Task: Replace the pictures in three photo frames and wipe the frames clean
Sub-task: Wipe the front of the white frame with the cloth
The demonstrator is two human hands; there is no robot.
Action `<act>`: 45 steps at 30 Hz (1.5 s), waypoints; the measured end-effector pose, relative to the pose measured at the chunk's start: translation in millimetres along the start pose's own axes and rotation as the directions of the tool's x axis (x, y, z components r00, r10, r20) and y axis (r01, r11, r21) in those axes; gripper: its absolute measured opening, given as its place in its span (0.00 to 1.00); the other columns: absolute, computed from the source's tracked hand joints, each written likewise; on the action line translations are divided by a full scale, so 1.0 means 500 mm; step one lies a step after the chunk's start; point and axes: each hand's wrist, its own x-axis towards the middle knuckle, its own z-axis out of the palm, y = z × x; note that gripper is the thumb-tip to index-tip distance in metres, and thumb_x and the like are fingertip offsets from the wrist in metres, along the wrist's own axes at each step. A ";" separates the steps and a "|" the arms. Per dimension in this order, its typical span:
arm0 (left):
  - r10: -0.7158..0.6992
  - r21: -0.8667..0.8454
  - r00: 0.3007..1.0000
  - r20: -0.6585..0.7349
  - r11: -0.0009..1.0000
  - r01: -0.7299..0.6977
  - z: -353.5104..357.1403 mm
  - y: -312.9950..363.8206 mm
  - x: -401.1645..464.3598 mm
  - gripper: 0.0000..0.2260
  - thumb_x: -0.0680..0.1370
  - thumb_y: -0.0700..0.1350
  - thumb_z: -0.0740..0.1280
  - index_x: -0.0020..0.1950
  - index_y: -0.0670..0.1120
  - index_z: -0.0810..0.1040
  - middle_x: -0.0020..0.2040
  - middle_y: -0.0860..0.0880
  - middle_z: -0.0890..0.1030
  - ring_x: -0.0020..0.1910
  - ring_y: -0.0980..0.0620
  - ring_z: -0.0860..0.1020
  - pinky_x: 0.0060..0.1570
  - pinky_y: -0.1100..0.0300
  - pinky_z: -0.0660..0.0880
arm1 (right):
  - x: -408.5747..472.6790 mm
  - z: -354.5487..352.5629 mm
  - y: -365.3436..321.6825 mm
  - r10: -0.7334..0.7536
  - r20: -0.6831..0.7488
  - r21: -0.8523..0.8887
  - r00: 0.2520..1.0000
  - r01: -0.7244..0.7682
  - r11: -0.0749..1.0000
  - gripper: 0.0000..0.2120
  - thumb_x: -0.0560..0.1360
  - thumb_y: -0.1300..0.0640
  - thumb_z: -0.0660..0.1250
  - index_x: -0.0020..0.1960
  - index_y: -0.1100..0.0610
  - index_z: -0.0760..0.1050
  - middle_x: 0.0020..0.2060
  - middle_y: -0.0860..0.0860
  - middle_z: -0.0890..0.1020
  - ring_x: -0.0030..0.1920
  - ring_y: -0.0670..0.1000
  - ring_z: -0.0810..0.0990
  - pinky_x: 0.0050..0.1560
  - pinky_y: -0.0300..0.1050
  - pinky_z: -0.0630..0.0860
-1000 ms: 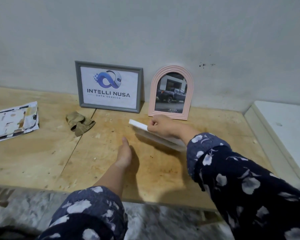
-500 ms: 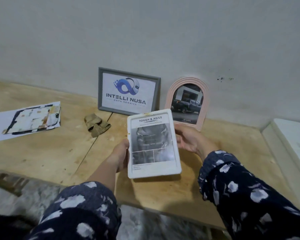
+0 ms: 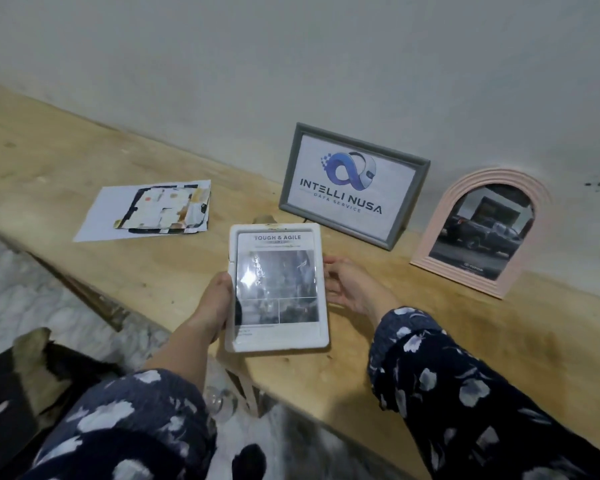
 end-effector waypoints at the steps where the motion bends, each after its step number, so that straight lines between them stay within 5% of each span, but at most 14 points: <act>1: 0.000 0.007 0.999 -0.032 1.000 0.001 -0.018 -0.004 0.013 0.19 0.76 0.50 0.50 0.55 0.41 0.73 0.48 0.35 0.80 0.46 0.37 0.80 0.52 0.39 0.78 | 0.015 0.016 -0.002 0.011 -0.021 -0.019 1.000 -0.011 1.000 0.14 0.80 0.63 0.55 0.63 0.54 0.68 0.56 0.56 0.80 0.51 0.54 0.82 0.50 0.52 0.80; 4: -0.013 0.001 0.995 -0.100 1.000 0.013 -0.069 -0.012 0.050 0.17 0.77 0.50 0.50 0.55 0.42 0.72 0.47 0.33 0.78 0.44 0.36 0.79 0.50 0.39 0.77 | 0.067 0.059 -0.012 -0.024 -0.164 -0.141 0.986 0.000 0.990 0.12 0.78 0.62 0.55 0.57 0.51 0.70 0.52 0.53 0.80 0.47 0.52 0.78 0.44 0.47 0.74; 7: -0.041 -0.022 0.986 -0.160 0.999 0.038 -0.114 -0.014 0.081 0.16 0.79 0.47 0.49 0.56 0.40 0.70 0.42 0.38 0.75 0.40 0.44 0.74 0.43 0.48 0.75 | 0.127 0.092 -0.022 -0.153 -0.278 -0.300 0.949 0.065 0.952 0.11 0.76 0.61 0.55 0.52 0.50 0.73 0.52 0.53 0.78 0.50 0.55 0.77 0.50 0.49 0.76; 12: -0.075 -0.055 0.976 -0.204 0.996 0.065 -0.174 -0.022 0.142 0.13 0.79 0.46 0.50 0.53 0.41 0.71 0.43 0.39 0.75 0.41 0.44 0.74 0.42 0.50 0.73 | 0.217 0.156 -0.058 -0.357 -0.219 -0.622 0.908 0.152 0.768 0.10 0.76 0.58 0.55 0.50 0.47 0.72 0.54 0.50 0.78 0.54 0.55 0.76 0.53 0.49 0.76; 15: -0.091 -0.045 0.977 -0.195 0.996 0.084 -0.201 -0.023 0.174 0.15 0.77 0.46 0.51 0.54 0.40 0.71 0.45 0.39 0.76 0.41 0.43 0.75 0.43 0.49 0.74 | 0.268 0.194 -0.066 -0.403 -0.169 -0.697 0.900 0.180 0.694 0.11 0.78 0.54 0.57 0.56 0.45 0.73 0.60 0.51 0.77 0.59 0.55 0.75 0.54 0.47 0.73; 18: -0.095 -0.035 0.980 -0.176 0.995 0.090 -0.225 -0.025 0.207 0.16 0.75 0.48 0.52 0.53 0.41 0.72 0.45 0.38 0.78 0.42 0.42 0.76 0.46 0.46 0.76 | 0.294 0.228 -0.066 -0.336 -0.197 -0.722 0.921 0.095 0.685 0.23 0.77 0.50 0.59 0.71 0.48 0.63 0.68 0.51 0.71 0.66 0.57 0.70 0.64 0.54 0.68; 21: -0.111 -0.041 0.980 -0.164 0.994 0.105 -0.239 -0.027 0.234 0.15 0.71 0.50 0.53 0.48 0.43 0.73 0.43 0.39 0.77 0.41 0.43 0.75 0.45 0.46 0.75 | 0.310 0.239 -0.056 -0.309 -0.232 -0.783 0.923 0.012 0.622 0.30 0.74 0.52 0.63 0.74 0.48 0.57 0.67 0.51 0.72 0.67 0.58 0.69 0.65 0.55 0.63; 26: -0.089 -0.016 0.987 -0.134 0.996 0.088 -0.230 -0.011 0.249 0.10 0.75 0.44 0.52 0.46 0.43 0.71 0.39 0.40 0.75 0.39 0.44 0.73 0.42 0.48 0.74 | 0.302 0.236 -0.049 -0.215 -0.293 -0.697 0.932 -0.055 0.715 0.23 0.72 0.54 0.63 0.66 0.52 0.67 0.59 0.52 0.78 0.59 0.58 0.75 0.63 0.52 0.67; 31: -0.051 0.050 0.998 0.021 0.997 0.050 -0.179 0.001 0.275 0.16 0.74 0.47 0.52 0.53 0.38 0.71 0.40 0.39 0.75 0.37 0.43 0.73 0.39 0.45 0.74 | 0.240 0.158 -0.074 -0.262 -0.376 -0.543 0.889 0.017 0.839 0.16 0.74 0.55 0.61 0.61 0.49 0.73 0.60 0.53 0.77 0.57 0.57 0.75 0.61 0.45 0.70; 35: -0.023 0.058 0.984 0.179 0.998 0.012 -0.094 0.009 0.293 0.19 0.73 0.48 0.53 0.56 0.41 0.76 0.48 0.37 0.82 0.46 0.36 0.81 0.51 0.38 0.78 | 0.178 0.083 -0.083 -0.383 -0.425 -0.589 0.820 0.071 0.805 0.18 0.75 0.55 0.60 0.63 0.55 0.75 0.62 0.56 0.78 0.61 0.59 0.75 0.57 0.44 0.71; 40: -0.025 0.089 0.957 0.291 0.996 -0.001 0.029 0.039 0.247 0.18 0.76 0.45 0.50 0.56 0.40 0.75 0.49 0.35 0.81 0.43 0.39 0.81 0.44 0.46 0.80 | 0.083 0.013 -0.063 -0.434 -0.467 -0.532 0.770 0.147 0.834 0.16 0.75 0.54 0.56 0.52 0.60 0.80 0.52 0.59 0.81 0.56 0.60 0.78 0.54 0.47 0.73; 42: -0.022 0.125 0.948 0.318 0.992 -0.018 0.077 0.040 0.231 0.19 0.76 0.45 0.49 0.55 0.40 0.75 0.49 0.35 0.81 0.41 0.42 0.80 0.41 0.50 0.78 | 0.053 -0.024 -0.045 -0.388 -0.522 -0.487 0.759 0.108 0.867 0.15 0.78 0.59 0.57 0.56 0.63 0.79 0.55 0.60 0.81 0.58 0.60 0.77 0.58 0.50 0.72; 45: -0.022 0.189 0.949 0.313 0.981 -0.040 0.120 0.026 0.235 0.20 0.73 0.49 0.50 0.52 0.43 0.76 0.49 0.38 0.81 0.44 0.41 0.81 0.49 0.43 0.79 | 0.037 -0.063 -0.016 -0.333 -0.560 -0.461 0.758 0.049 0.886 0.15 0.78 0.60 0.58 0.59 0.59 0.78 0.59 0.57 0.79 0.58 0.57 0.75 0.61 0.49 0.70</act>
